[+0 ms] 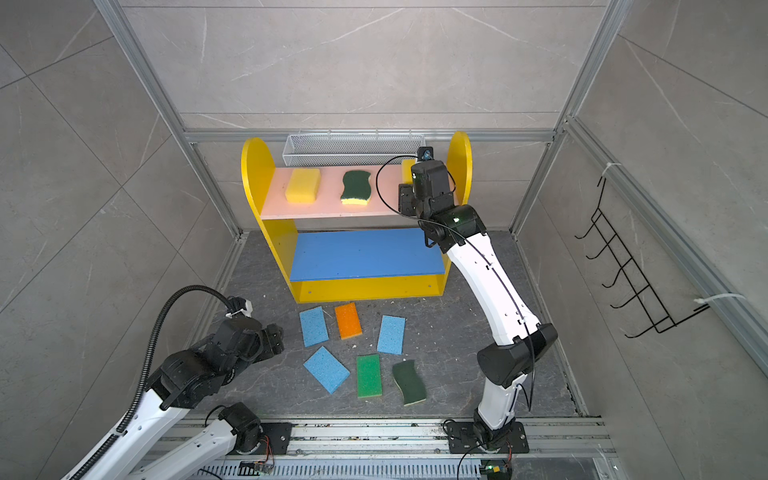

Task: Place and organize the cleaning sponges onto the shelf
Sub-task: 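Lower the yellow sponge onto the pink shelf beside the green scrub sponge and release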

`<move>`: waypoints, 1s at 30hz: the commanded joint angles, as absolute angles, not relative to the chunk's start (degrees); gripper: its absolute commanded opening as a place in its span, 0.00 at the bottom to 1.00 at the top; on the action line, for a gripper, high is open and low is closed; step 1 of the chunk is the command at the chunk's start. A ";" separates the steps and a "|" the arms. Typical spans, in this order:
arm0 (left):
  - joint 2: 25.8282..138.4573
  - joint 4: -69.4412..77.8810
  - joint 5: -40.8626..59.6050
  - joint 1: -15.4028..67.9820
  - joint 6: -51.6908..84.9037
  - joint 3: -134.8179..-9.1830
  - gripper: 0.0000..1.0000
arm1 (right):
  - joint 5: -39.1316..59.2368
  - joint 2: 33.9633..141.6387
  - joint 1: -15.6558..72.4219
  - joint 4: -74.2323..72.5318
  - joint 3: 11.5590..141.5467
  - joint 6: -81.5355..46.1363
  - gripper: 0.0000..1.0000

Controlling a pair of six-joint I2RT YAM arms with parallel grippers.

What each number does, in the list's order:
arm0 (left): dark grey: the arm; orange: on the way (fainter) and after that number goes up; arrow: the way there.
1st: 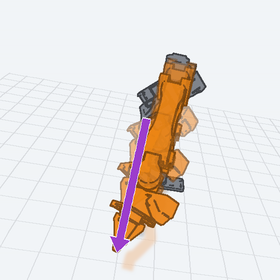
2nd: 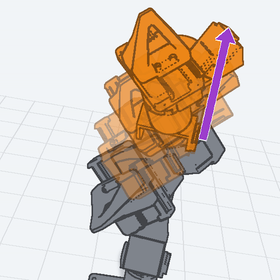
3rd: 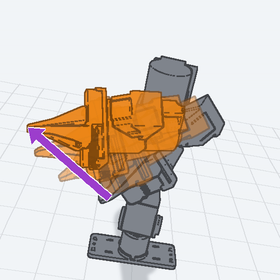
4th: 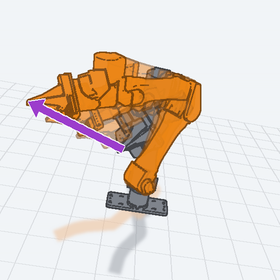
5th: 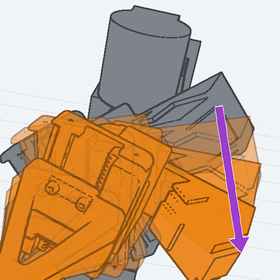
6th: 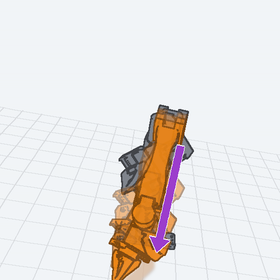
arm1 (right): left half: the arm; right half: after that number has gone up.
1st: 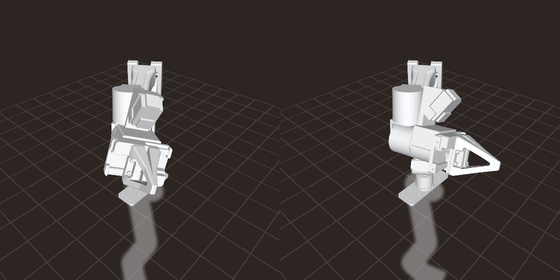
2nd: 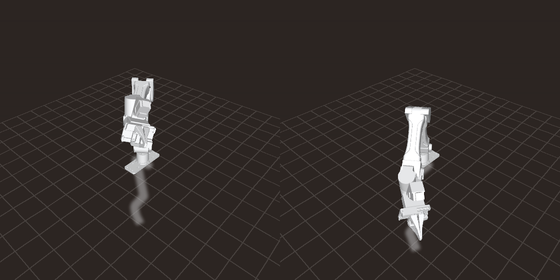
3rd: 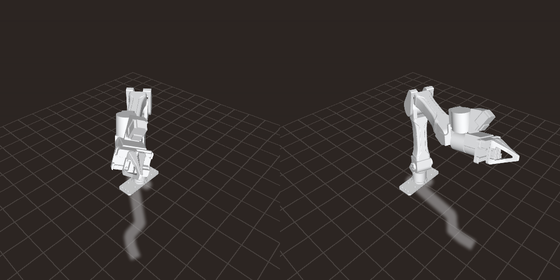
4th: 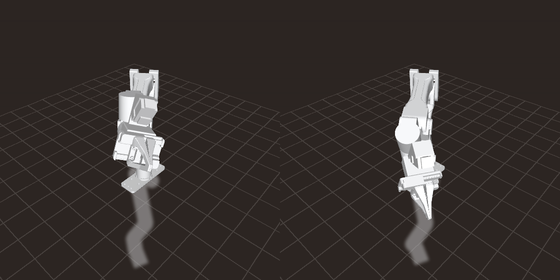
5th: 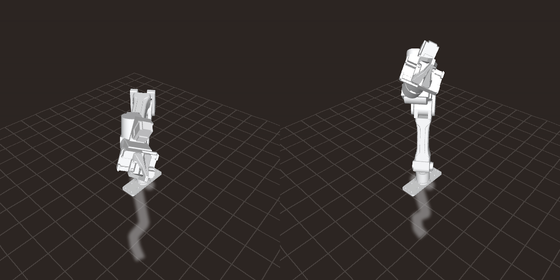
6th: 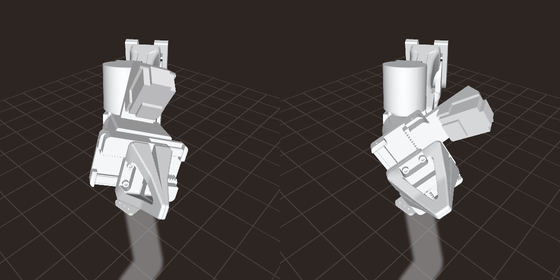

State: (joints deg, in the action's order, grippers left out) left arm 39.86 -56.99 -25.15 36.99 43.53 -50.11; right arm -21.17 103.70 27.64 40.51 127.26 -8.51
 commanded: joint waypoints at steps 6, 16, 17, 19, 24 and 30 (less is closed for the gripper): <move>41.54 -55.96 -26.81 36.94 43.20 -51.55 0.84 | -19.72 107.08 27.07 44.95 131.68 -9.67 0.72; 41.84 -55.97 -26.80 36.97 43.15 -51.19 0.84 | -20.34 107.58 26.92 45.97 132.44 -9.69 0.75; 41.80 -55.98 -26.81 37.00 43.22 -51.14 0.84 | -20.38 107.58 27.00 45.98 132.45 -9.73 0.75; 41.67 -56.10 -26.80 36.99 43.23 -51.19 0.84 | -20.37 107.58 27.02 46.08 132.50 -9.69 0.77; 41.51 -56.51 -26.76 36.97 43.36 -51.39 0.84 | -20.38 107.42 27.03 46.32 132.45 -9.67 0.80; 41.36 -56.74 -26.80 36.98 43.68 -51.46 0.84 | -20.38 106.72 26.98 46.66 132.36 -9.40 0.82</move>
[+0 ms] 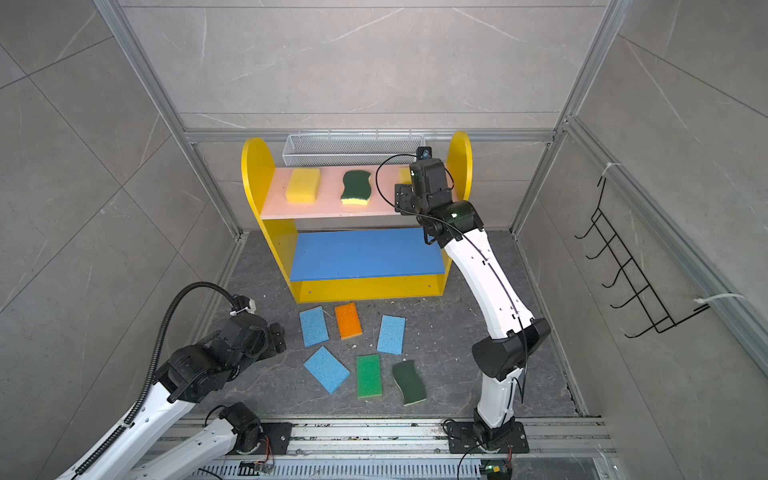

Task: Place and organize the cleaning sponges onto the shelf
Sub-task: 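Lower the yellow sponge onto the pink shelf beside the green scrub sponge and release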

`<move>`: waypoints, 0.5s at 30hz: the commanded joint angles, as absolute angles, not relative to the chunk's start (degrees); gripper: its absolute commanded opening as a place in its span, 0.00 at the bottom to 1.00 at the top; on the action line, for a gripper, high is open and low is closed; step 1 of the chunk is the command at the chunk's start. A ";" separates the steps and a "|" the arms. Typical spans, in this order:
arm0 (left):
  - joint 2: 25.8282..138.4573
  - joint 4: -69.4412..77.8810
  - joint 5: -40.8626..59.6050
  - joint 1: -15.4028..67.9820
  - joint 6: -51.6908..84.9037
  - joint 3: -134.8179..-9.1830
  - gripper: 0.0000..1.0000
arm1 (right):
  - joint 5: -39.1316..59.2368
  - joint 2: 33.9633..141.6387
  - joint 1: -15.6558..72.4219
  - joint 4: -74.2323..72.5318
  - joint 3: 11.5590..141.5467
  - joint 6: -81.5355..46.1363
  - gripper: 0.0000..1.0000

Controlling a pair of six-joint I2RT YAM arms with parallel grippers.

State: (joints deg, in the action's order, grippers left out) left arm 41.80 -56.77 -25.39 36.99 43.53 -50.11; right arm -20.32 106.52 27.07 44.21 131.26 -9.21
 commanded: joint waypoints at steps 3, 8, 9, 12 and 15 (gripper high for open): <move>41.32 -56.78 -26.80 36.93 43.85 -51.58 0.84 | -19.97 106.22 26.98 46.94 132.37 -9.40 0.83; 41.07 -57.30 -26.64 36.96 44.43 -51.94 0.84 | -18.52 104.55 26.98 46.24 130.87 -9.09 0.84; 40.97 -57.48 -26.47 36.96 44.55 -52.02 0.84 | -18.38 104.14 26.98 45.88 130.31 -8.95 0.84; 40.85 -58.22 -25.64 37.00 44.99 -52.20 0.84 | -18.19 103.15 26.98 45.49 129.49 -8.66 0.84; 40.61 -58.71 -25.40 36.98 45.78 -52.14 0.84 | -16.88 102.65 26.98 46.26 129.42 -8.75 0.85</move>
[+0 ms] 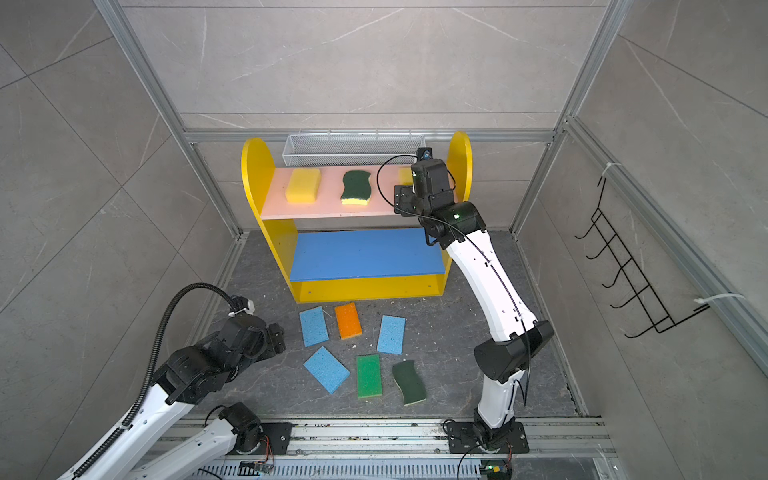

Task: Place and organize the cleaning sponges onto the shelf
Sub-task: 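Lower the yellow sponge onto the pink shelf beside the green scrub sponge and release, then draw the right gripper back down toward the floor sponges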

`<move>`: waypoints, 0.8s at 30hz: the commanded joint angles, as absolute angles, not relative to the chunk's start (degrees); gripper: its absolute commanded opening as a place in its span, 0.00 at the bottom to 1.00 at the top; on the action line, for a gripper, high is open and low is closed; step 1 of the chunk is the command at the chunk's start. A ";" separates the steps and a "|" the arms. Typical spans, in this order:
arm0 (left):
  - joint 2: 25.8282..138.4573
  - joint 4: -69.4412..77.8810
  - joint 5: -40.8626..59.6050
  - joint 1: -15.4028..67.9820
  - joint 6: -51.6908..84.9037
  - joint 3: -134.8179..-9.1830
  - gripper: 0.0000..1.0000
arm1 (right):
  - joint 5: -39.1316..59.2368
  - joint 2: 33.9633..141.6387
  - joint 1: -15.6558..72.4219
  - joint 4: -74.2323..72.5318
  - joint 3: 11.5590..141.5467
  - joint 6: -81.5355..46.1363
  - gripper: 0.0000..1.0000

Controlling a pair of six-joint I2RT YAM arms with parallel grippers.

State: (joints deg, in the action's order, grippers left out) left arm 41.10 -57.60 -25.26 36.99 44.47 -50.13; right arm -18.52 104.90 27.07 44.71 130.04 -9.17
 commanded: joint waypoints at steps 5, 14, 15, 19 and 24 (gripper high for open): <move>40.31 -58.97 -24.93 36.96 46.22 -52.70 0.84 | -15.27 101.04 26.97 47.88 129.39 -9.32 0.87; 41.16 -60.14 -24.03 37.00 45.63 -54.81 0.84 | -15.78 94.92 27.05 50.39 128.95 -9.22 0.89; 41.20 -60.12 -23.87 36.92 45.55 -54.95 0.84 | -15.84 94.31 27.05 50.83 128.94 -9.40 0.89; 41.28 -60.24 -23.73 36.98 45.35 -55.35 0.84 | -13.46 92.14 27.01 52.57 128.41 -10.43 0.89; 41.28 -60.40 -22.17 36.99 44.16 -56.09 0.84 | -10.57 87.96 27.07 51.88 123.30 -12.14 0.92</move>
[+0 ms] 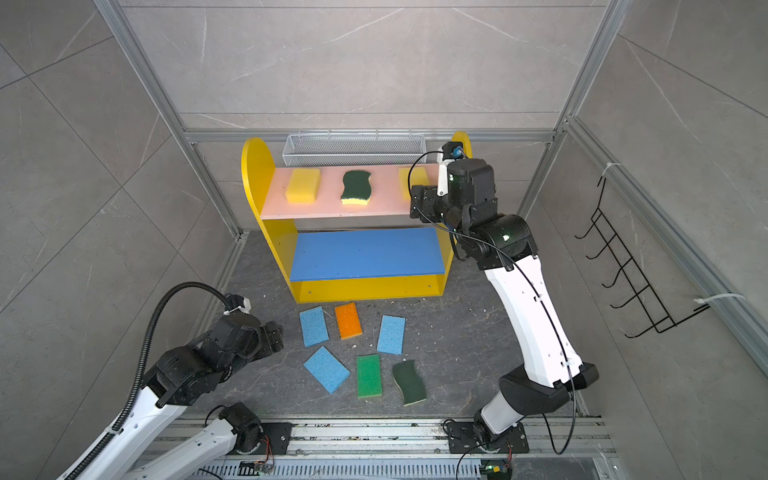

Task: Place and organize the cleaning sponges onto the shelf
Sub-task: 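Draw the right gripper back down toward the floor sponges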

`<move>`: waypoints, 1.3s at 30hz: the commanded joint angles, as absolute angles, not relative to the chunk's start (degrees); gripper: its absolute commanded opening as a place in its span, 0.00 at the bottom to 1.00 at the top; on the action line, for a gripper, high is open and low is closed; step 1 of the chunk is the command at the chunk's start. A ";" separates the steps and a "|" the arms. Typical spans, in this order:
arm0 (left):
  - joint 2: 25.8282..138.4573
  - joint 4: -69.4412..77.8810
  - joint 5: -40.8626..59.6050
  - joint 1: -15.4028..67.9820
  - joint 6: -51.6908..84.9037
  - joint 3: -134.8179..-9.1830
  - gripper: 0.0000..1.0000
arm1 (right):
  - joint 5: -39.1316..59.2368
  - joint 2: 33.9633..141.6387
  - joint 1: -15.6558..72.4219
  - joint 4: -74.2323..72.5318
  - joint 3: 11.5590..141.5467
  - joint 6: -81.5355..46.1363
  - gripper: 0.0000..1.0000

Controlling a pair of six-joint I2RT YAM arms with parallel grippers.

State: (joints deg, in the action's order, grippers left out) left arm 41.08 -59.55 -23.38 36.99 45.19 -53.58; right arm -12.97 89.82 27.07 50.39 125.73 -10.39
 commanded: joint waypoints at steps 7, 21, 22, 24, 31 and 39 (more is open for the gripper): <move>41.28 -61.17 -20.11 36.98 42.91 -56.86 0.84 | -6.41 82.88 27.06 52.07 113.09 -14.65 0.99; 41.02 -60.03 -17.93 36.97 45.29 -51.04 0.84 | -2.99 71.68 27.00 48.30 86.41 -19.42 0.99; 41.08 -59.64 -17.78 37.00 45.70 -50.43 0.84 | -3.03 70.63 27.07 48.29 84.00 -20.63 0.99; 40.99 -58.66 -17.19 36.98 46.35 -49.08 0.84 | -3.33 68.97 27.07 48.15 79.58 -23.35 0.99; 41.26 -55.34 -15.61 37.00 47.50 -45.78 0.84 | -1.36 62.82 27.07 43.51 63.71 -31.47 0.99; 43.29 -51.27 -12.56 36.95 48.92 -42.68 0.82 | 2.20 58.74 27.75 40.89 53.10 -36.63 0.99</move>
State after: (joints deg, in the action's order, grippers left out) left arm 42.30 -54.65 -14.66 36.99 47.81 -43.22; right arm -0.08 60.38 27.16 43.16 55.55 -33.10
